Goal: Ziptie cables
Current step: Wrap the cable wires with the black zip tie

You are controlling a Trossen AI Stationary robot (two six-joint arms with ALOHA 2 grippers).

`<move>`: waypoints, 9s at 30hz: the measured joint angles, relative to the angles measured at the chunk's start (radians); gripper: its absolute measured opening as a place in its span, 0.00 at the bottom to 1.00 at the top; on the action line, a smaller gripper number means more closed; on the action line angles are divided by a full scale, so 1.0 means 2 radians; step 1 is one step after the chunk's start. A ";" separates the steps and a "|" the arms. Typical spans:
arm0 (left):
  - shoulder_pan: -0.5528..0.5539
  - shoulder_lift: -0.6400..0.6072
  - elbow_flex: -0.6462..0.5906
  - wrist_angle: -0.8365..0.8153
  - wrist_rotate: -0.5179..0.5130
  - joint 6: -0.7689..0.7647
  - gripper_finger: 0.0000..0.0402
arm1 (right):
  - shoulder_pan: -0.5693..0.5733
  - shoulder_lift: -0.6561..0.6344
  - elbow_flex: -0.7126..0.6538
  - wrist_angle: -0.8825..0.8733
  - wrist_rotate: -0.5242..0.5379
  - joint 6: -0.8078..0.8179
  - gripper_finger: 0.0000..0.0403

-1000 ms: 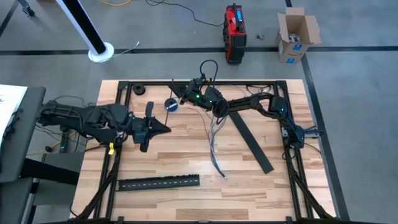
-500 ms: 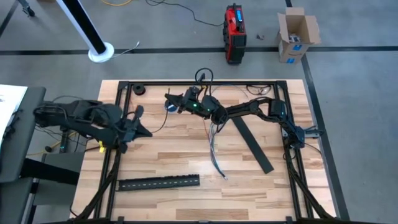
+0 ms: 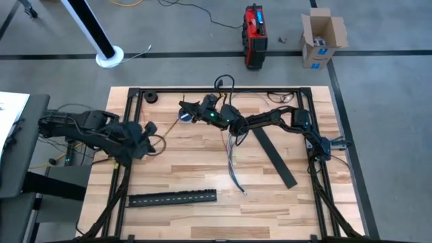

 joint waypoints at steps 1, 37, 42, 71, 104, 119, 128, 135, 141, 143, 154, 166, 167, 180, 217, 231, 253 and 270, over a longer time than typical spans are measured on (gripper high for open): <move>0.000 -0.001 -0.007 -0.022 -0.003 -0.019 0.00 | 0.000 0.000 0.000 -0.003 0.003 0.000 0.00; 0.027 0.047 0.019 0.078 0.094 0.070 0.25 | 0.012 0.000 0.000 0.048 -0.007 0.040 0.00; 0.028 0.037 0.030 0.081 0.046 0.195 0.37 | 0.016 0.000 0.000 0.057 -0.007 0.053 0.00; -0.040 0.033 0.011 0.210 -0.080 0.562 0.43 | 0.012 0.000 0.000 0.093 -0.030 0.052 0.00; -0.040 0.090 0.011 0.263 -0.107 0.559 0.04 | 0.006 0.000 0.000 0.108 -0.032 0.043 0.00; 0.009 0.090 0.011 0.341 -0.108 0.042 0.00 | -0.008 0.000 0.000 0.077 -0.009 -0.068 0.00; 0.080 0.073 0.011 0.366 -0.109 -0.213 0.00 | -0.011 0.000 0.065 -0.074 -0.077 -0.258 0.00; 0.114 0.028 0.003 0.385 -0.121 -0.380 0.00 | -0.024 -0.034 0.099 -0.185 -0.089 -0.366 0.00; 0.114 -0.019 -0.067 0.499 -0.149 -0.475 0.00 | -0.044 -0.085 0.100 -0.260 -0.095 -0.456 0.00; 0.114 -0.020 -0.098 0.541 -0.137 -0.514 0.00 | -0.046 -0.097 0.100 -0.290 -0.095 -0.481 0.00; 0.113 -0.020 -0.198 0.711 -0.093 -0.675 0.00 | -0.046 -0.107 0.100 -0.371 -0.068 -0.572 0.00; 0.106 -0.022 -0.198 0.719 -0.059 -0.756 0.00 | -0.046 -0.107 0.100 -0.367 -0.061 -0.660 0.00; 0.106 -0.023 -0.198 0.719 -0.058 -0.761 0.00 | -0.045 -0.107 0.100 -0.367 -0.061 -0.667 0.00; 0.105 -0.031 -0.198 0.690 -0.036 -0.794 0.00 | -0.030 -0.107 0.133 -0.371 -0.058 -0.725 0.00; 0.105 -0.058 -0.198 0.696 -0.039 -0.782 0.00 | -0.003 -0.107 0.136 -0.362 -0.058 -0.733 0.00; 0.105 -0.058 -0.198 0.696 -0.039 -0.782 0.00 | -0.002 -0.107 0.136 -0.336 -0.076 -0.735 0.00; 0.105 -0.058 -0.198 0.696 -0.038 -0.781 0.00 | 0.004 -0.107 0.136 -0.337 -0.098 -0.746 0.00; 0.105 -0.058 -0.198 0.697 -0.038 -0.784 0.00 | 0.004 -0.107 0.136 -0.341 -0.110 -0.768 0.00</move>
